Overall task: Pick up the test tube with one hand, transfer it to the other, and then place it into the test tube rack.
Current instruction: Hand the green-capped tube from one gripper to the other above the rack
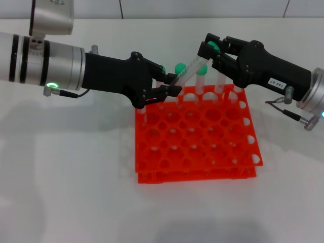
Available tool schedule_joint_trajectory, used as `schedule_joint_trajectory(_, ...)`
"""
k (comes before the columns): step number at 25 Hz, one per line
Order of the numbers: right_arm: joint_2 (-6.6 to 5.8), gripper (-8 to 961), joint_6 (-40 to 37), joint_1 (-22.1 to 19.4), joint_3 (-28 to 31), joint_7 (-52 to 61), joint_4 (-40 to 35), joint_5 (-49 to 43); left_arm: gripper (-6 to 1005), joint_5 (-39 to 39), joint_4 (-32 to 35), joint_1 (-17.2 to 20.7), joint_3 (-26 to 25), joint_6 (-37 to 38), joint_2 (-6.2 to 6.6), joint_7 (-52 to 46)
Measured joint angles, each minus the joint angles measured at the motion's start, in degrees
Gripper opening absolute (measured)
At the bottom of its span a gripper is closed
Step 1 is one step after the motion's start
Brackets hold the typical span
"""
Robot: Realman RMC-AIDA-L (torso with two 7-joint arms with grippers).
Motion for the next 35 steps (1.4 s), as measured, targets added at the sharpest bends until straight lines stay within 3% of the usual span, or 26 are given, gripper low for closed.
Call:
schedule_joint_trajectory(17,0.01,265,-1.2,0.1,0.0,0.7,-0.3,-0.3,323,-1.1,1.1,0.1,-0.1,-0.3,-0.92,-7.3)
schedule_joint_trajectory(19,0.00,266,-1.3,0.1,0.0,0.9,-0.5,-0.5,403,-0.9,2.9,0.6,0.1,0.2,-1.36,-9.4)
schedule_joint_trajectory(27,-0.06,269,-1.8,-0.5,0.0,0.9,-0.9,-0.5,677,-0.6,15.1,5.8,6.2,1.7,-2.83,-20.4)
schedule_joint_trajectory(32,-0.25,271,-1.8,-1.8,-0.8,1.2,-2.9,-0.8,813,-0.9,29.1,11.1,6.9,6.0,-2.91,-31.2)
schedule_joint_trajectory(33,-0.28,271,-1.8,-2.2,-1.3,1.6,-3.7,-0.8,833,-0.9,29.1,11.1,6.9,6.0,-2.91,-31.2)
schedule_joint_trajectory(34,-0.34,271,-1.7,-2.6,-1.8,2.0,-4.5,-0.8,853,-1.0,35.9,13.7,6.6,7.7,-2.90,-36.3)
schedule_joint_trajectory(35,-0.39,272,-1.5,-3.0,-2.5,2.6,-5.5,-0.8,873,-1.0,38.1,14.7,6.5,7.8,-2.90,-38.1)
